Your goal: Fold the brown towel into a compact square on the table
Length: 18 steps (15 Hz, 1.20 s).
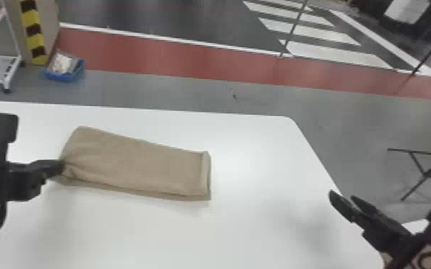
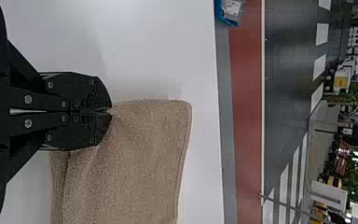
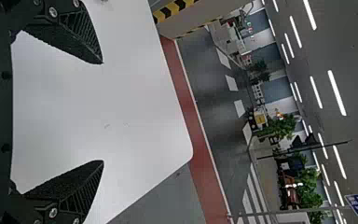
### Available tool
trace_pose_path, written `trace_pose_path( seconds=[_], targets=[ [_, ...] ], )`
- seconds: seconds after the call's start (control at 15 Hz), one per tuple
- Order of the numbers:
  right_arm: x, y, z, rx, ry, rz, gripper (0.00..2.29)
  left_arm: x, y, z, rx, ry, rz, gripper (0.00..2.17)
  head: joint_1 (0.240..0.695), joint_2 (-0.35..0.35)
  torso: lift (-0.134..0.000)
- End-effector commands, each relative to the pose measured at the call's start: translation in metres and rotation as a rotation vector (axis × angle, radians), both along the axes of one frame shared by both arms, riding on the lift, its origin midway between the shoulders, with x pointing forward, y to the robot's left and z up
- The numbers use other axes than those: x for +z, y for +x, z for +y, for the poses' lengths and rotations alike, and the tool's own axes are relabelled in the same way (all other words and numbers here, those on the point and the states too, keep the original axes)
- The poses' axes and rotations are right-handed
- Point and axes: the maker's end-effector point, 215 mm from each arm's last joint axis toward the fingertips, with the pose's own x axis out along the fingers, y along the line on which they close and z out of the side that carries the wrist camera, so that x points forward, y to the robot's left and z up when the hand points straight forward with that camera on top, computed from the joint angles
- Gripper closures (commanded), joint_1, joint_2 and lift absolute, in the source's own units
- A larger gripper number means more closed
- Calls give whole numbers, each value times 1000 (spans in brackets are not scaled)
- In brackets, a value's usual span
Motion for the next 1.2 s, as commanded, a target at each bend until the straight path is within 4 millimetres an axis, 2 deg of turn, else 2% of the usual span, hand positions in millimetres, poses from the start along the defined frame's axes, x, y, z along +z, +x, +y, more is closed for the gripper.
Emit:
trace_pose_path(
  seconds=[0.0,0.13,0.2,0.4,0.53,0.67,0.8,0.93,1.13],
  targets=[
    [2,4,2,4,2,-5,134,-3,-38,18,14,-3,54,1447,695,-350,-124],
    [1,6,5,8,6,-3,134,-2,-73,26,9,16,104,1447,695,-350,-124],
    [1,8,7,13,6,-4,134,-1,-83,26,3,19,109,1447,695,-350,-124],
    [-1,13,14,22,11,-2,134,1,-93,13,-23,15,115,1443,695,-350,-124],
    [-3,20,26,46,15,2,134,9,-78,10,-23,3,66,1305,695,-350,-124],
    [-4,36,45,70,26,2,134,32,-56,6,-34,-31,-40,488,695,-350,-124],
    [0,58,67,94,37,7,134,53,-42,6,-30,-42,-116,97,695,-350,-124],
    [-1,86,102,137,49,31,134,66,-38,1,-36,-56,-150,93,695,-324,-124],
    [7,128,144,179,0,58,144,71,-38,-10,-55,-62,-168,161,695,-263,-124]
  ],
)
